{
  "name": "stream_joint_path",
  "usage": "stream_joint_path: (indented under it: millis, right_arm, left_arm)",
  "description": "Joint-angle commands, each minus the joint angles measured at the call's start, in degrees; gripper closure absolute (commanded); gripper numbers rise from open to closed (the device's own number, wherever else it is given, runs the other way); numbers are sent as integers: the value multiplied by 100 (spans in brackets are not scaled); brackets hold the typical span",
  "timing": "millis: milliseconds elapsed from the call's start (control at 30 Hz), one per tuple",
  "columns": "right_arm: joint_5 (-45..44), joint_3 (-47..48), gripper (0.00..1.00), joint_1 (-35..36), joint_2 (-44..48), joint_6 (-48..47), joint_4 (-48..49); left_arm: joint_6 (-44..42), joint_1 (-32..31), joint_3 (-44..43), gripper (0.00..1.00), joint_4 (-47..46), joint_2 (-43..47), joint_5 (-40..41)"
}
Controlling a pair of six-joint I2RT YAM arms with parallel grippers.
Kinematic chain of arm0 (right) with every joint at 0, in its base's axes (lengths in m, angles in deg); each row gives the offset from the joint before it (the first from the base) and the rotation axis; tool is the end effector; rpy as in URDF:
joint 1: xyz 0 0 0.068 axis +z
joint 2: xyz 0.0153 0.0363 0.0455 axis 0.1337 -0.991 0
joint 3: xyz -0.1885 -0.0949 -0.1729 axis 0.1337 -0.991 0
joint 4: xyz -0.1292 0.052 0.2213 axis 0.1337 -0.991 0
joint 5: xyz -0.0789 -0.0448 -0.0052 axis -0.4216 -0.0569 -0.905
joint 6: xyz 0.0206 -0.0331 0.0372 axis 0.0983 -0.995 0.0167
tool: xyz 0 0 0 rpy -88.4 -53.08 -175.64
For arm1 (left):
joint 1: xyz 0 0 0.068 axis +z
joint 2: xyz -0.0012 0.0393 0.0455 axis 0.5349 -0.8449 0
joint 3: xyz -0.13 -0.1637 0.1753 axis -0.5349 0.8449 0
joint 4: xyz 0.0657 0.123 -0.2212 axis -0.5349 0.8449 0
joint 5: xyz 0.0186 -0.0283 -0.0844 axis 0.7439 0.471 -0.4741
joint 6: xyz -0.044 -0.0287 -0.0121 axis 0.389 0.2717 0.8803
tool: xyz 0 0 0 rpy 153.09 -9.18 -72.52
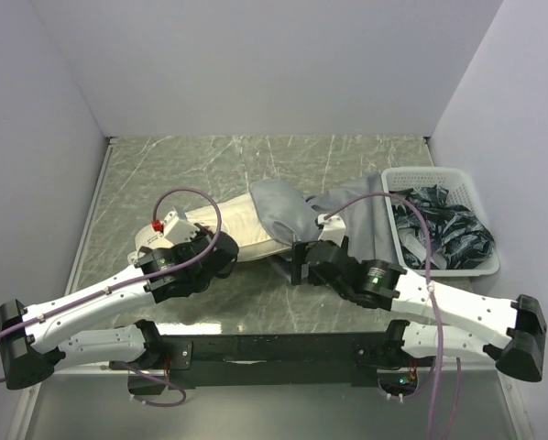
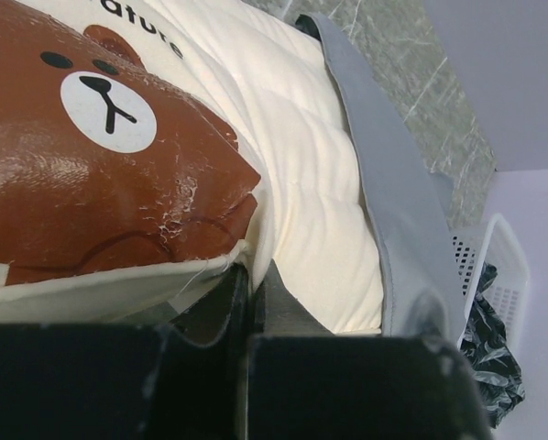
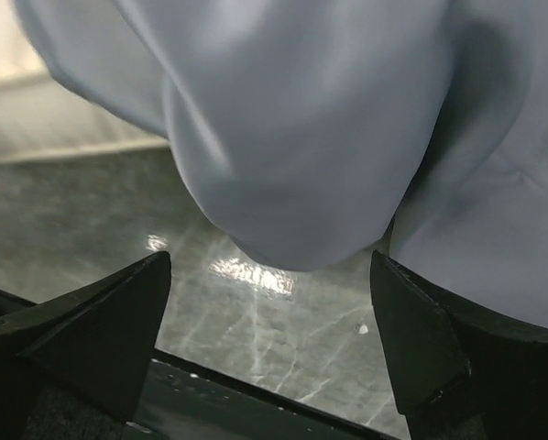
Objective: Put the pillow into the pillowcase
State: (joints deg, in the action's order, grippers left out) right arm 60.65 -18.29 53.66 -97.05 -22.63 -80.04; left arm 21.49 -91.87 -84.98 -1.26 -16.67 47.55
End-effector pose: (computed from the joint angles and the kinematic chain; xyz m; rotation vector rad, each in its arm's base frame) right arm 0.1125 0.1721 0.2788 -0.1792 2.2166 0.4445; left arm 0.1219 -0.1564 0.2949 -0.9674 1.9449 -0.5773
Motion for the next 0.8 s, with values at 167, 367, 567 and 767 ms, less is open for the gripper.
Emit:
stream_joint_path:
  millis: [167,367,567,767]
  right_arm:
    - [-1078,127,19,-25,-775,302,504]
    - [-1001,1943,96,-17,-1074,-751,-410]
    - [-272,3596,100,220,-1329,-1807,-973]
    - [28,5319,100,633,-1715,-2203,-1650]
  left_arm:
    - [-720,3,-399,99,-793,-27,-150]
    - [-1492,3,-575,99,-826,-63,-396]
    - [-2239,3,-839,99,-924,95,-756]
    - [-2697,-24,-1401,99,-687,288,-1362]
